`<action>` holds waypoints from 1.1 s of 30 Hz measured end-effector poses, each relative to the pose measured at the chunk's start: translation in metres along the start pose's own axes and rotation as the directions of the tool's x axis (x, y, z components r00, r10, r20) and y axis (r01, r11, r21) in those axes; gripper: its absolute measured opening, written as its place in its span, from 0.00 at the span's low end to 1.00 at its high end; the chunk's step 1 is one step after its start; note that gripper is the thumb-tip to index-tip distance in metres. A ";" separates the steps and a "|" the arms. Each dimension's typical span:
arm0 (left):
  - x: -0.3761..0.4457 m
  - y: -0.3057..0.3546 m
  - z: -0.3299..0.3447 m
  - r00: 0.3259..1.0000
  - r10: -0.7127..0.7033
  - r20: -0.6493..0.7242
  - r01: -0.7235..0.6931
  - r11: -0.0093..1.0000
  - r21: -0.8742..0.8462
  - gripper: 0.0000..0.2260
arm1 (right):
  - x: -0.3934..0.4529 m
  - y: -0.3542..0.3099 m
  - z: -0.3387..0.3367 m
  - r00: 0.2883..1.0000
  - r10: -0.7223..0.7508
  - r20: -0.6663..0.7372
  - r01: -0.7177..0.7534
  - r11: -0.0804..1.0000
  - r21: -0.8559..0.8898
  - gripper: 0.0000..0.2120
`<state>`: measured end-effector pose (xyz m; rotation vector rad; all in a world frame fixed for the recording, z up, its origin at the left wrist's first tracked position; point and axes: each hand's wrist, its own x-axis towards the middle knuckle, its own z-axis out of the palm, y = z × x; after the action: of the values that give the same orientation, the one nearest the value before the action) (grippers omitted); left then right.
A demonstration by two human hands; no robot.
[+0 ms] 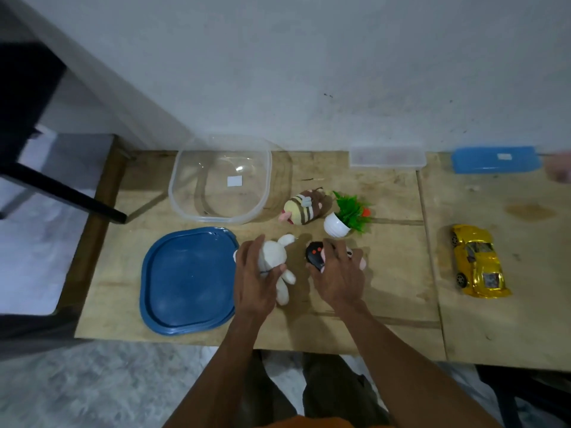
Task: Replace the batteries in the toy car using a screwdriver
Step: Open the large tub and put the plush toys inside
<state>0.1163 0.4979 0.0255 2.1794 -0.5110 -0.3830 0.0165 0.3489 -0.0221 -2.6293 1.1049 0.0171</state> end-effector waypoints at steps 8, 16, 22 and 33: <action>0.008 0.013 -0.018 0.997 -0.023 -0.072 0.021 1.000 -0.023 0.31 | -0.002 -0.012 -0.018 0.994 0.062 -0.087 -0.049 0.989 0.143 0.30; 0.082 0.040 -0.094 0.966 0.074 -0.247 -0.105 0.988 -0.116 0.29 | 0.071 -0.108 -0.102 0.974 0.119 -0.190 -0.055 0.949 0.311 0.28; 0.165 0.029 -0.147 0.977 -0.044 -0.210 0.026 0.996 -0.088 0.29 | 0.132 -0.205 -0.115 0.987 0.115 -0.112 -0.070 0.937 0.341 0.28; 0.225 -0.010 -0.120 0.975 -0.220 -0.041 0.221 0.975 0.023 0.24 | 0.186 -0.266 -0.055 0.958 0.266 0.110 -0.285 0.932 0.226 0.25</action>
<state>0.3668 0.4754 0.0676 2.2732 -0.2543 -0.4544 0.3286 0.3811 0.0770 -2.2268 1.3496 0.0408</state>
